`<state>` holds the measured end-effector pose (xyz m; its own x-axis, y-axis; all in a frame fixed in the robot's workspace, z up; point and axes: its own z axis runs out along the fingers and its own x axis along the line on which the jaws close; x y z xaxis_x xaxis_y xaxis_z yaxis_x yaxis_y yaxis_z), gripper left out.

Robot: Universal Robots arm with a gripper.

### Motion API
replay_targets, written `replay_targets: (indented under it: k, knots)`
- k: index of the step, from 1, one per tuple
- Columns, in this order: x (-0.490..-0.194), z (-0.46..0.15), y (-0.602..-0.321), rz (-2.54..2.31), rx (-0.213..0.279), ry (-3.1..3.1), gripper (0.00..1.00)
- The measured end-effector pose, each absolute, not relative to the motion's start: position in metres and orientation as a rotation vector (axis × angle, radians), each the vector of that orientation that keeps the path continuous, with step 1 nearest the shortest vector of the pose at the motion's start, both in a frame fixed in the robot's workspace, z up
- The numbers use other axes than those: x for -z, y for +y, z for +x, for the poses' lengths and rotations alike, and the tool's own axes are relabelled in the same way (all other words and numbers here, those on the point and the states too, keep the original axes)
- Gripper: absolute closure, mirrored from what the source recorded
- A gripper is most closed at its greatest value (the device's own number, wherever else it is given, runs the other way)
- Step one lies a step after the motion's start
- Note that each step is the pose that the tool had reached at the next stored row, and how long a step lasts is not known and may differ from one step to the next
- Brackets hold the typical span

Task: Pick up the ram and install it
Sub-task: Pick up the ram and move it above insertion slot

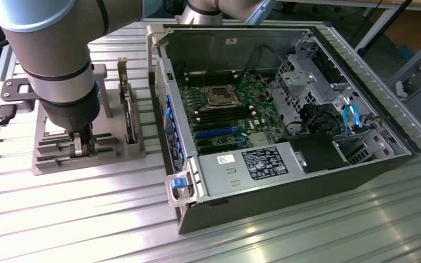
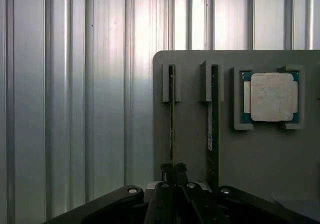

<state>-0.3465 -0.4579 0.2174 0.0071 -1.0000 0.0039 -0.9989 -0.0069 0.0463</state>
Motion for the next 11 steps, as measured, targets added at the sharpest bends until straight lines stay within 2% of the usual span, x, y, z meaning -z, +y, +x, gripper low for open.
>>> replay_targets:
  k: [11]
  knots:
    - [-0.230, -0.346, -0.458, 2.201, 0.046, -2.191, 0.88]
